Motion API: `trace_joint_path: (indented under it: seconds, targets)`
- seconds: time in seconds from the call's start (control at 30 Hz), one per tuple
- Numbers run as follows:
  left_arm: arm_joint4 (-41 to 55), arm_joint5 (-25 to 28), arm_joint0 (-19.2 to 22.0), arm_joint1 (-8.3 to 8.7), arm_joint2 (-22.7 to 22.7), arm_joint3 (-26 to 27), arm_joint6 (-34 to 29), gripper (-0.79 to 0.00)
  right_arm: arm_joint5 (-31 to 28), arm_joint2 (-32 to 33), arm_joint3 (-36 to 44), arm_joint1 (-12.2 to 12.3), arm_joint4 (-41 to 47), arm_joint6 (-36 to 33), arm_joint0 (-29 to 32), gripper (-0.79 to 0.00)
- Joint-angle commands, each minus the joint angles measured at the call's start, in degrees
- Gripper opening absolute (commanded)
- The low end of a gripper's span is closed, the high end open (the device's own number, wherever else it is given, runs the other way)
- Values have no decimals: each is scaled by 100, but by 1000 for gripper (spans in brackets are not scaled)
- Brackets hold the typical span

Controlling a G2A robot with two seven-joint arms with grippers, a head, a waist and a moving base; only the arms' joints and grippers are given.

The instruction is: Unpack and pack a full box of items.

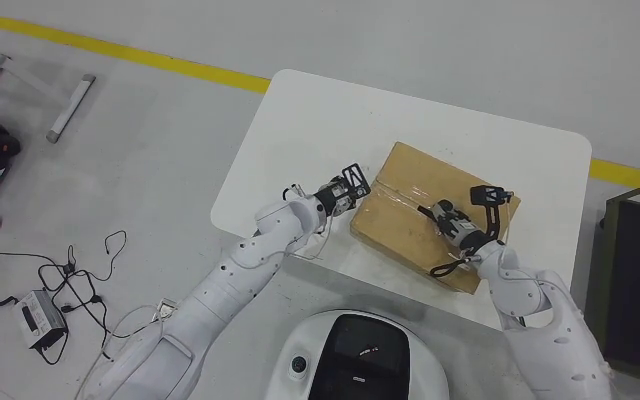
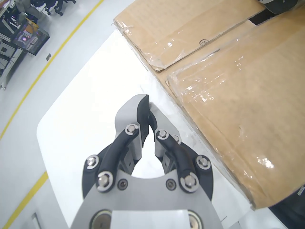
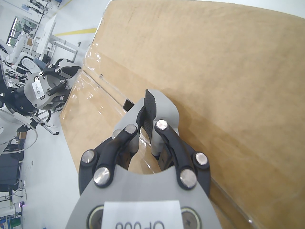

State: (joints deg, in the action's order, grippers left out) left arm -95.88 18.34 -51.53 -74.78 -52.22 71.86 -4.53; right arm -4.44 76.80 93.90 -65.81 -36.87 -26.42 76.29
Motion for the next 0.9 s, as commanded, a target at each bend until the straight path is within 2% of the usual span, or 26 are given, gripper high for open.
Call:
trace_joint_path:
  seconds: [0.0, 0.43, 0.53, 0.87]
  targets:
    - [-76, -26, -6, -2, 0, 3, 20, -785, 0, -4, -2, 0, -21, -14, -6, -785]
    - [-861, -260, -59, 3, 51, 84, 90, -785, 10, -47, 2, -8, -90, -95, -64, -785]
    - [-388, -40, -107, -17, -39, 41, 70, -785, 20, -52, 6, -11, -85, -100, -71, -785]
    - [-482, -127, -151, -12, -47, 93, 68, -785, -34, -53, 6, -24, -6, -18, -72, -785]
